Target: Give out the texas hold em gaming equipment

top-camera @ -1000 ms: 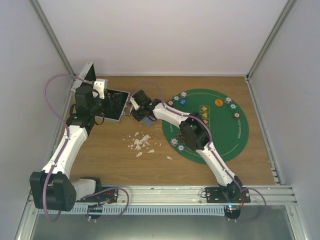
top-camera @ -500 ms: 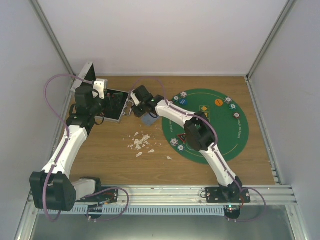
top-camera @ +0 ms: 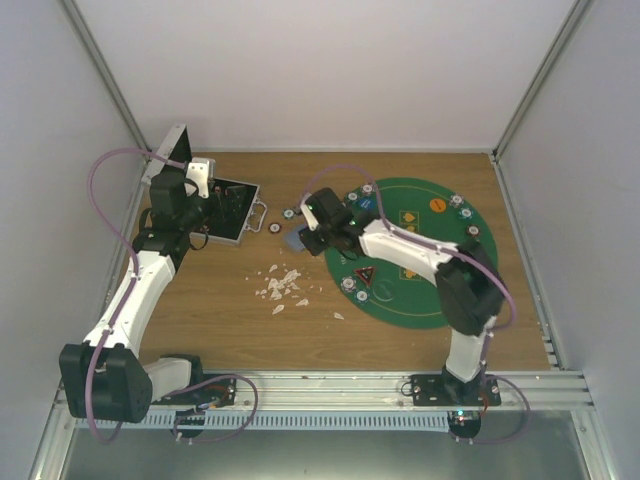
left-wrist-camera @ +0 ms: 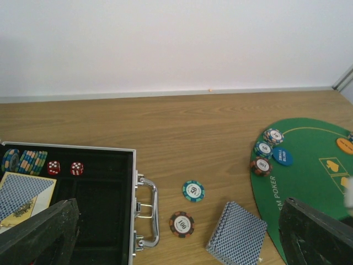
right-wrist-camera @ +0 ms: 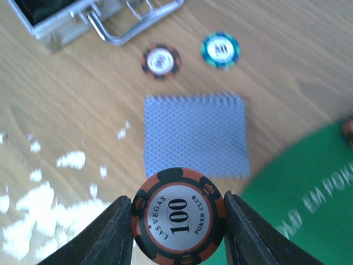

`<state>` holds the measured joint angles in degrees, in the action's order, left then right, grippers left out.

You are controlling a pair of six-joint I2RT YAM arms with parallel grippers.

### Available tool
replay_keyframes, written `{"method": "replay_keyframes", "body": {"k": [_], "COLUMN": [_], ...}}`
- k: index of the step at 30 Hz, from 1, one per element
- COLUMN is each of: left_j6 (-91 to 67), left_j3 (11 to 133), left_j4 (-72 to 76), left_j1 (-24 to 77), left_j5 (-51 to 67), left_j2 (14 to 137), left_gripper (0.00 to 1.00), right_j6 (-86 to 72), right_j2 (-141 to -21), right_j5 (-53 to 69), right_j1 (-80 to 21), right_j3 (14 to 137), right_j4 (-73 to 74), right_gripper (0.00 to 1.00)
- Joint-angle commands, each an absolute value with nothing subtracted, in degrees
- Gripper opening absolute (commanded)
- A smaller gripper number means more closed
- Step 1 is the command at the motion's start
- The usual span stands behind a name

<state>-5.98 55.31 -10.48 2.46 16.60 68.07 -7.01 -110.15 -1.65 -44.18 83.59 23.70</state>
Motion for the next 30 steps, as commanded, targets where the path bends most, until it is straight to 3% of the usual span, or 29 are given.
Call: {"method": "replay_keyframes", "body": {"k": [1, 8, 16, 30], "left_j6": [-5.48, -4.93, -4.5, -4.19], "left_j3": [55.11, 55.12, 55.07, 55.01], "left_j4": [-7.63, -7.99, -8.1, -8.26], "left_j1": [2.02, 2.02, 2.02, 2.02], "left_j5": [15.63, 13.99, 11.08, 10.27], "left_j2": [66.2, 65.8, 65.22, 64.95], "left_gripper": [0.99, 0.99, 0.99, 0.99], "right_j6": [-11.88, -21.18, -32.19, -40.12], "right_j2": [-98.78, -82.98, -69.34, -65.12], "right_j5": [-4.87, -6.94, -8.49, -6.24], "right_j1": [-43.54, -43.24, -42.46, -43.74], "right_j3": [70.89, 52.55, 40.96, 29.46], "right_j4": [22.12, 26.34, 30.31, 27.67], "right_gripper": [0.36, 0.36, 0.37, 0.37]}}
